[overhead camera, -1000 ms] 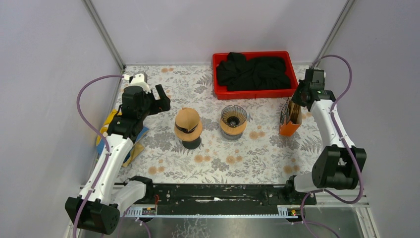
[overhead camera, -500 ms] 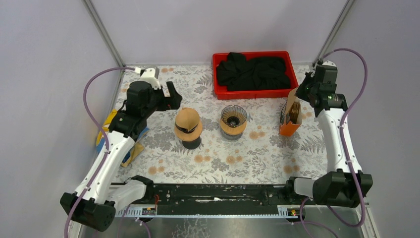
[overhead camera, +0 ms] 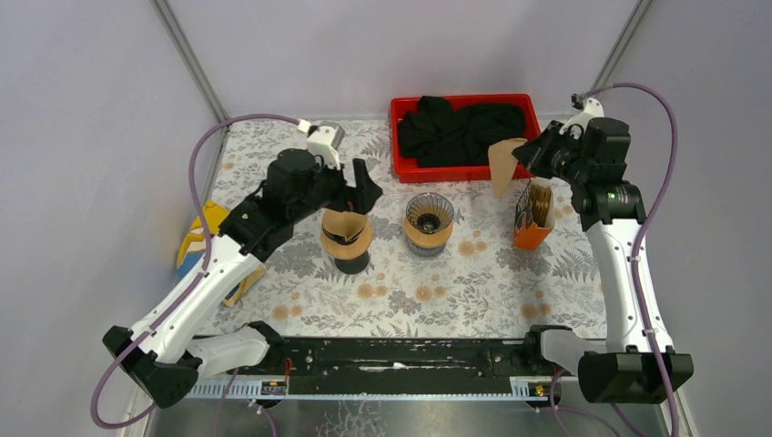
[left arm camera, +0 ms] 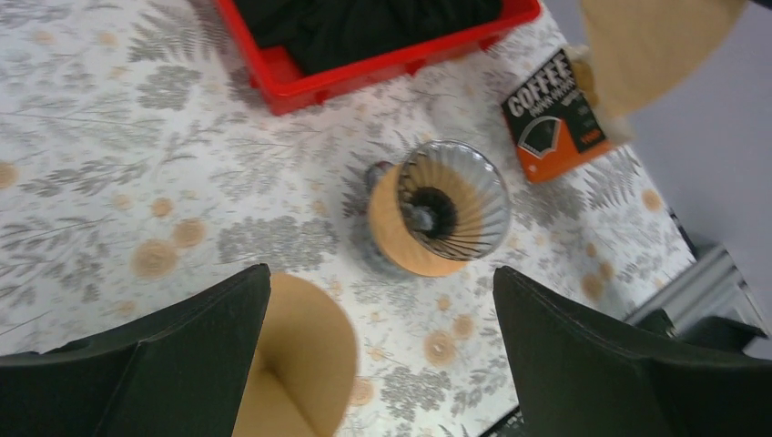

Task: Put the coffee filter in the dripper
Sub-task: Pick up the coffee filter from the coffee filter holder.

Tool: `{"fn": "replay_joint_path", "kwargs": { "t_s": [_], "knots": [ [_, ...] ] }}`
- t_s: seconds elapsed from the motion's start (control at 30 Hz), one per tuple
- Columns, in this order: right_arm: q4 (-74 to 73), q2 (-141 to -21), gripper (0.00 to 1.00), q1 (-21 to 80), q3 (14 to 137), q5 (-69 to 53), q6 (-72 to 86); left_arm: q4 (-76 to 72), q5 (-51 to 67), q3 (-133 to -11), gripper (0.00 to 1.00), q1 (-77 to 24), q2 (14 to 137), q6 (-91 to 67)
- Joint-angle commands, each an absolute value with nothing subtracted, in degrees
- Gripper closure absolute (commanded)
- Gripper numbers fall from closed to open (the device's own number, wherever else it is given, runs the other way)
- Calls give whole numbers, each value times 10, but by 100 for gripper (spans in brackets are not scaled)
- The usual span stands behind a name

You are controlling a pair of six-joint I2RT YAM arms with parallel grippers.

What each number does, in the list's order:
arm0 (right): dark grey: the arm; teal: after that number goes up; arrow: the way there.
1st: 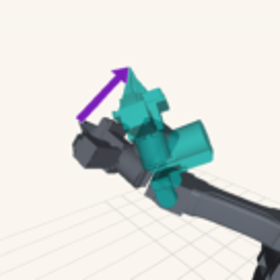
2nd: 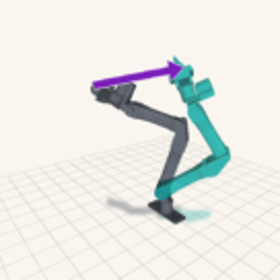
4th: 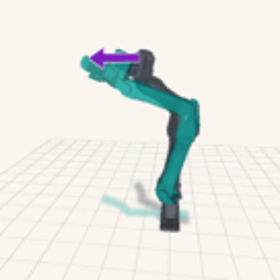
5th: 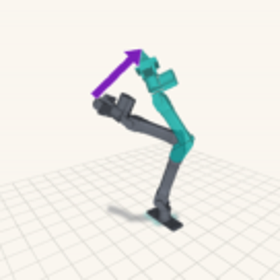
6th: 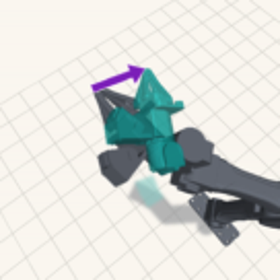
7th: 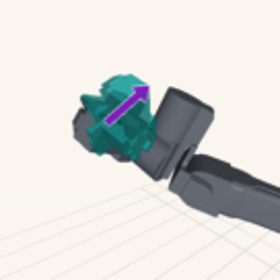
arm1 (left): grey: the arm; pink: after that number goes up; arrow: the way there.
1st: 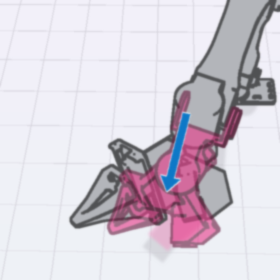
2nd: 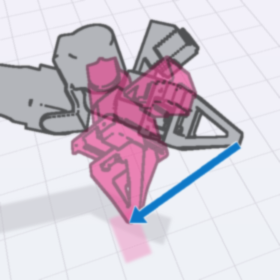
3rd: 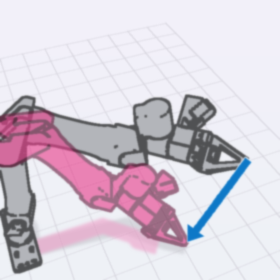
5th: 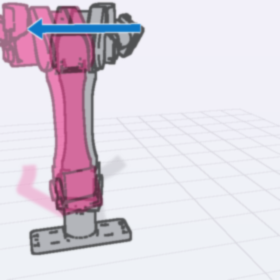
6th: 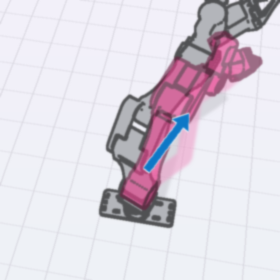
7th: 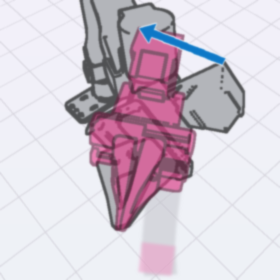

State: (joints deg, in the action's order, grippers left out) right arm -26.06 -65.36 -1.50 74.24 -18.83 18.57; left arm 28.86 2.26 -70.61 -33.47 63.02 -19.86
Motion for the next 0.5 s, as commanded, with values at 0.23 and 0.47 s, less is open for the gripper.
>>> {"fn": "replay_joint_path", "kwargs": {
  "t_s": [0.23, 0.47],
  "knots": [
    [-116, -634, 100, 71, 688, -335, 250, 225, -11, -710, 0, -452, 660, -229],
    [-87, -638, 100, 108, 657, -413, 206, 219, 20, -736, 0, -446, 698, -180]
  ]
}}
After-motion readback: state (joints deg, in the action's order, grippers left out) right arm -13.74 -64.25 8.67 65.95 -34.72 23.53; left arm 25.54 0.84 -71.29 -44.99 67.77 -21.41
